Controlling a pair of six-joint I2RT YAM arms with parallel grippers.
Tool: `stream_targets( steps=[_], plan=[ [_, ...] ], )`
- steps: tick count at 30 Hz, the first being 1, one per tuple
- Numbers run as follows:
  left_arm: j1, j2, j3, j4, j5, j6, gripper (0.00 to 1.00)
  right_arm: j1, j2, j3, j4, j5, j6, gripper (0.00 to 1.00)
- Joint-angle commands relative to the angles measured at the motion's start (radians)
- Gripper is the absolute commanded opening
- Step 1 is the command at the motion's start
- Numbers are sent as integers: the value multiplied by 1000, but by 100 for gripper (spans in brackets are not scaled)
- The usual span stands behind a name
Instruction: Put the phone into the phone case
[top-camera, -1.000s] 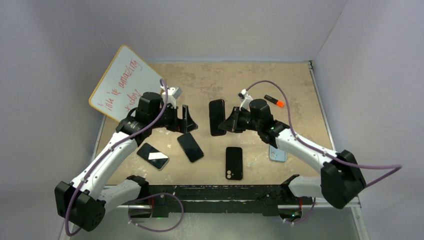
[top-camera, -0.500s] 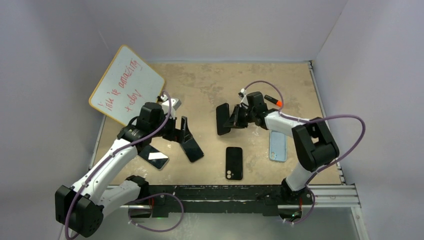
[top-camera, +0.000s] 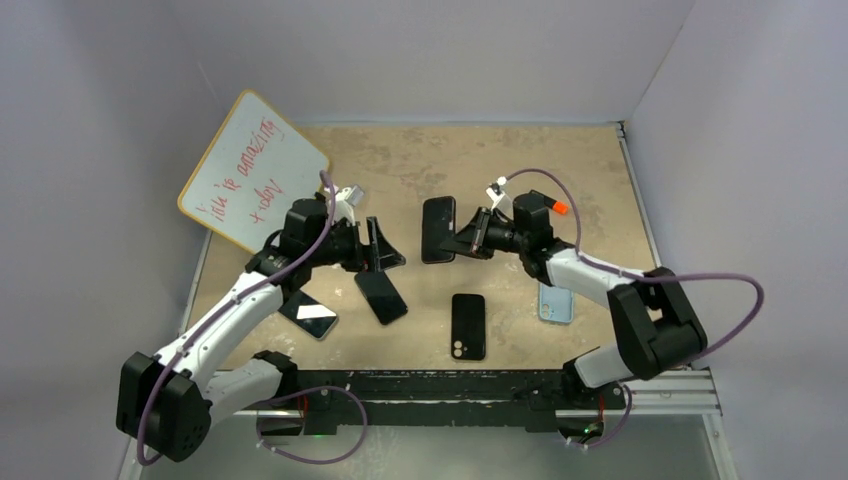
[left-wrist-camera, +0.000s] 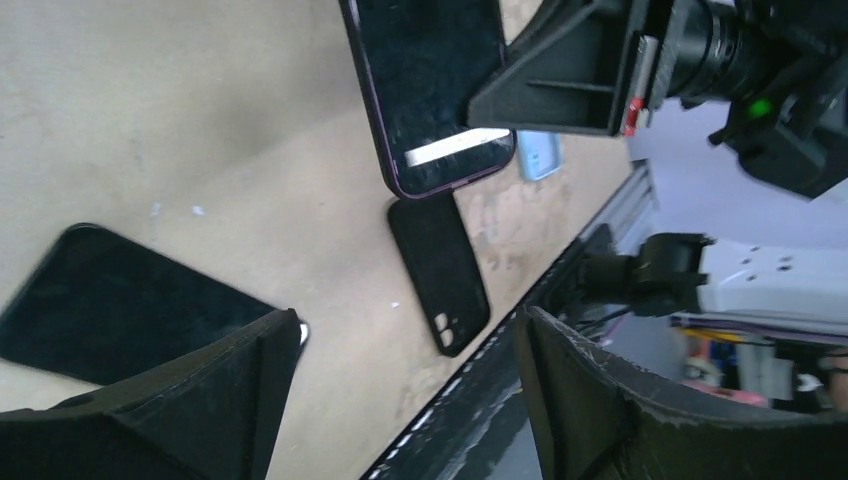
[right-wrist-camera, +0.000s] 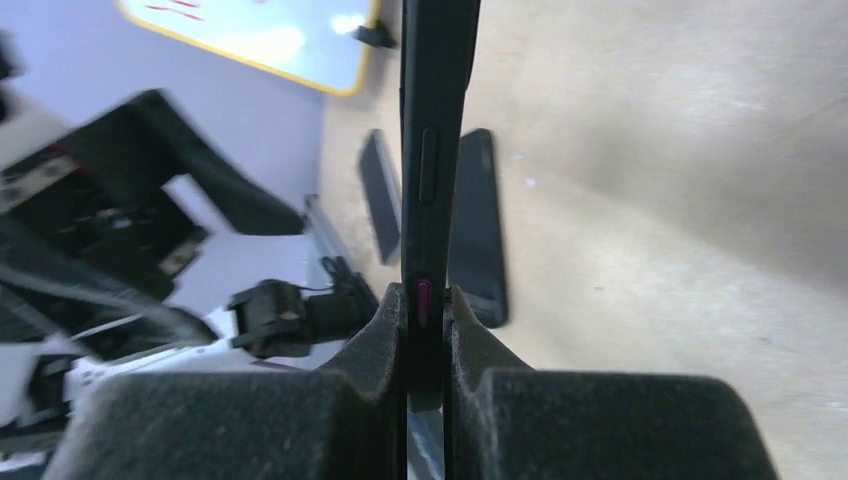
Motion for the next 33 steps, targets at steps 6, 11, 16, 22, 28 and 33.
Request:
stream_targets(
  steps=[6,11,16,22,28,33],
  plan=[
    [2,87,-100,552,160,-426,78,30,-208,-94,369,-73,272,0],
    [-4,115,-121,659,180,-492,75,43,-245,-127,438,-54,302,0],
    [-7,132,-174,769,178,-552,67,46,-224,-146,518,-61,337,0],
    [-21,161,-174,817,182,-572,60,53,-204,-152,545,-56,338,0],
    [-36,189,-177,833,159,-571,45,57,-182,-150,567,-51,348,0],
    [-50,200,-128,685,106,-459,10,69,-171,-165,559,-11,338,0]
  ],
)
